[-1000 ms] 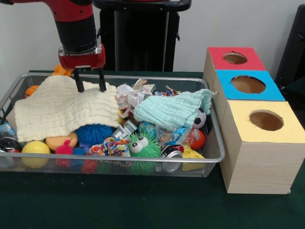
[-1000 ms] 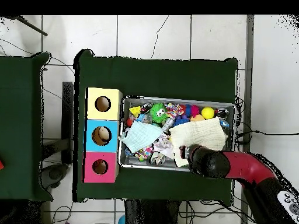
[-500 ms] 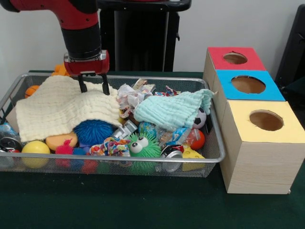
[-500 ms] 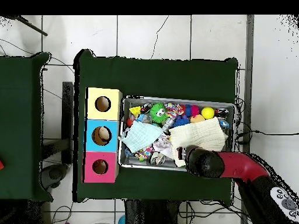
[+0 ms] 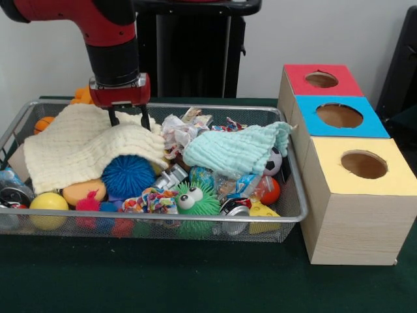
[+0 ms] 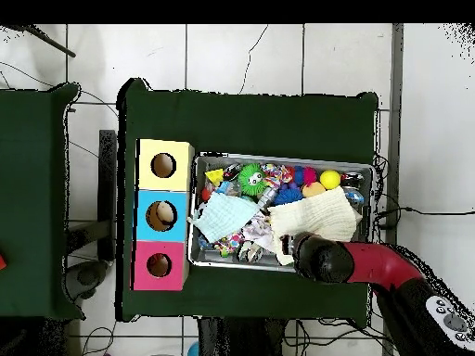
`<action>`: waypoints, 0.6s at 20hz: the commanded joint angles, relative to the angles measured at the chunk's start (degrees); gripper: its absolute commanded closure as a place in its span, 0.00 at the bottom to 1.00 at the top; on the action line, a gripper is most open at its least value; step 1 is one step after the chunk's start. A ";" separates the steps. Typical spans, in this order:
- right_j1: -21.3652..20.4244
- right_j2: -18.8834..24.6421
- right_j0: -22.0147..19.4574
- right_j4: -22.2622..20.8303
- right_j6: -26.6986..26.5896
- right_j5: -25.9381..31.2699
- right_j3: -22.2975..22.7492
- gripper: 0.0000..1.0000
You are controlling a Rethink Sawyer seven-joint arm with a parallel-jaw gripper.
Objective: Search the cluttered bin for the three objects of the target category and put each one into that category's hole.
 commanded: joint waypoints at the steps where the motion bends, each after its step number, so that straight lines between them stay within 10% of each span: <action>1: 2.29 -0.61 0.10 -2.42 1.01 -2.65 -5.32 0.00; 2: 2.27 -0.58 0.12 -2.34 0.95 -2.48 -5.37 1.00; 12: 1.79 -1.25 1.18 -3.17 0.86 -2.32 -5.56 1.00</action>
